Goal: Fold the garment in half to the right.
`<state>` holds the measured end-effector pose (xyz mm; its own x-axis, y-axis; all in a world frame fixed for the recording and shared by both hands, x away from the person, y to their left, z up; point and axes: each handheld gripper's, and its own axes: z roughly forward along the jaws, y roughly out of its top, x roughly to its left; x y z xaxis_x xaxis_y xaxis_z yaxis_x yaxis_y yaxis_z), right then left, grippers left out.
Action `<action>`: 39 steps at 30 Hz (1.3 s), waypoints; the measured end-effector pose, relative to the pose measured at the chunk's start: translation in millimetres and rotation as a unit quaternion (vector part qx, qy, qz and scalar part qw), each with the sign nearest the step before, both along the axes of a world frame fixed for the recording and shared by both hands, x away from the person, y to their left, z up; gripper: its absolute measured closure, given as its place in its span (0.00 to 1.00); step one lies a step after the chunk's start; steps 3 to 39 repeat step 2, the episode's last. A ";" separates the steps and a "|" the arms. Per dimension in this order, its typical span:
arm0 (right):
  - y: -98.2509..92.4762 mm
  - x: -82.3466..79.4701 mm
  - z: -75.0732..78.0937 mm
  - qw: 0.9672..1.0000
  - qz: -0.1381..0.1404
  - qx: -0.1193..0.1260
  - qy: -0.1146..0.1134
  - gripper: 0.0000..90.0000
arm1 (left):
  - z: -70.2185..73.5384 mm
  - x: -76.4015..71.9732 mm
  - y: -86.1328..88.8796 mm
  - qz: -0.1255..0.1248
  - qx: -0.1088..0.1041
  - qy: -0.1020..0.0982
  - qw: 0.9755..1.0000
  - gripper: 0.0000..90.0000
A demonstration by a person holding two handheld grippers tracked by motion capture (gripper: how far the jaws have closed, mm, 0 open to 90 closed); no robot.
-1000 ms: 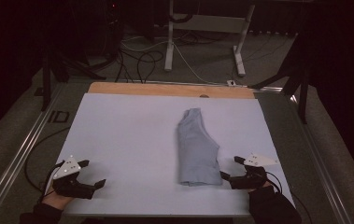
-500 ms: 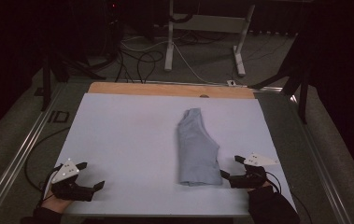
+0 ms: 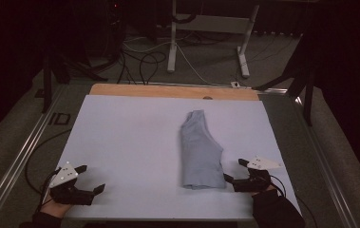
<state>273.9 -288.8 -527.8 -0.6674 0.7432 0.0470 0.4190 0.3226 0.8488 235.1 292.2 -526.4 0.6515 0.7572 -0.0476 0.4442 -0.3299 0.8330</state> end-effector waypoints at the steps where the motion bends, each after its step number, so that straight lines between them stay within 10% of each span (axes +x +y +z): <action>1: -0.1 -0.2 0.3 1.000 0.000 0.000 -0.001 0.12 | -0.2 0.4 -0.2 0.000 0.000 0.000 1.000 0.00; 39: -0.2 -0.2 0.3 1.000 0.000 0.002 -0.001 0.12 | -0.4 0.7 -0.3 0.000 0.000 0.002 1.000 0.00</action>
